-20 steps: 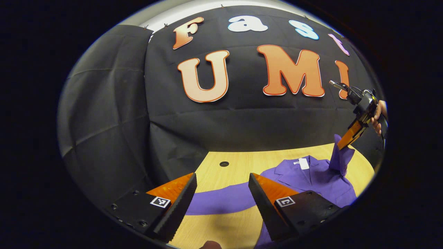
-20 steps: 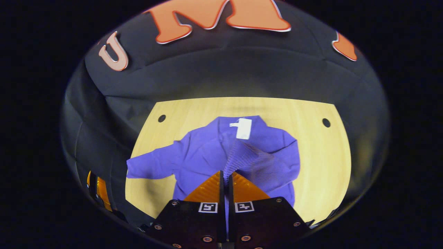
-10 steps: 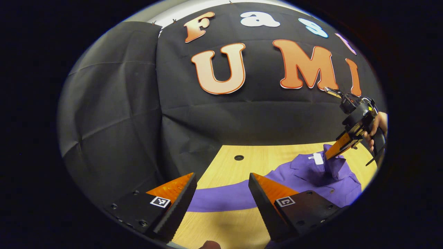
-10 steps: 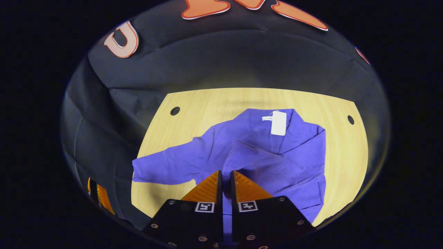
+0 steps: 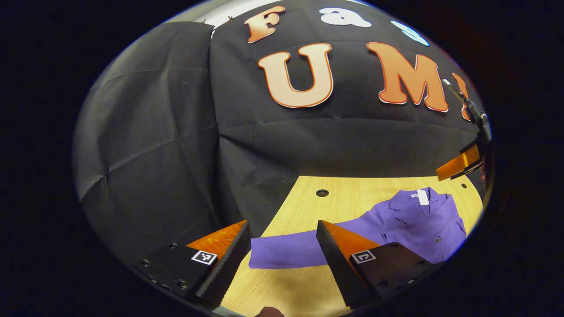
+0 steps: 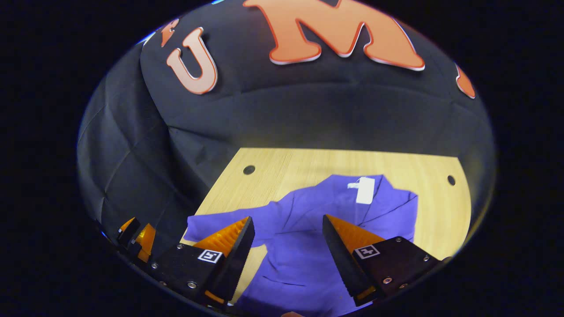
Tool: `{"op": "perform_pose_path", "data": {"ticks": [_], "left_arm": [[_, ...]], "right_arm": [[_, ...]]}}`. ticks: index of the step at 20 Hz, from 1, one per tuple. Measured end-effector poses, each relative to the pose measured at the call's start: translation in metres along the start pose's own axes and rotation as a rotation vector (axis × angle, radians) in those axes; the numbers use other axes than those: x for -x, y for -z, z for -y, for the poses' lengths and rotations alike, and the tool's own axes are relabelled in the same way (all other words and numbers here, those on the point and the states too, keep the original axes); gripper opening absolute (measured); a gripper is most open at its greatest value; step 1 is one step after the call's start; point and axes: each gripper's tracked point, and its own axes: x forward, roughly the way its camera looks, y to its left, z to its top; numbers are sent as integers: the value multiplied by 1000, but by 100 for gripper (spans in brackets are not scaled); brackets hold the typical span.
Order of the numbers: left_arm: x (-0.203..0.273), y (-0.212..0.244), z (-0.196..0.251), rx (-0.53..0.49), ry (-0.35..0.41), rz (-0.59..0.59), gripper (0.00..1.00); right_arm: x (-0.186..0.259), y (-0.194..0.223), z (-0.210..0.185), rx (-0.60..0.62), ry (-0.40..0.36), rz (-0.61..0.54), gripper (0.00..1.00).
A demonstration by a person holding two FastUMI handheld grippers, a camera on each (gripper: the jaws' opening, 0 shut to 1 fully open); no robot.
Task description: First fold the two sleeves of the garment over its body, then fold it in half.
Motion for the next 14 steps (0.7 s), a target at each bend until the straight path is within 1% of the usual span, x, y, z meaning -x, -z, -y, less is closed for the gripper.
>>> {"op": "perform_pose_path", "data": {"ticks": [2, 5, 6, 8, 10, 12, 14], "left_arm": [[-16, 8, -5, 40, 19, -71, 95], [-45, 26, -17, 72, 33, -199, 95], [-52, 34, -18, 81, 36, -260, 95], [-69, 52, -19, 108, 56, -379, 95], [-86, 67, -24, 133, 65, -465, 97], [-100, 84, -32, 127, 56, -535, 96], [-115, 97, -31, 113, 57, -601, 97]], "right_arm": [[21, -18, 12, 28, 37, 84, 97], [55, -37, 40, 78, 104, 191, 96], [66, -40, 49, 98, 131, 219, 96], [84, -43, 69, 122, 193, 260, 96], [102, -43, 79, 114, 219, 293, 96], [117, -41, 89, 106, 247, 313, 95], [131, -35, 105, 110, 291, 323, 96]]}}
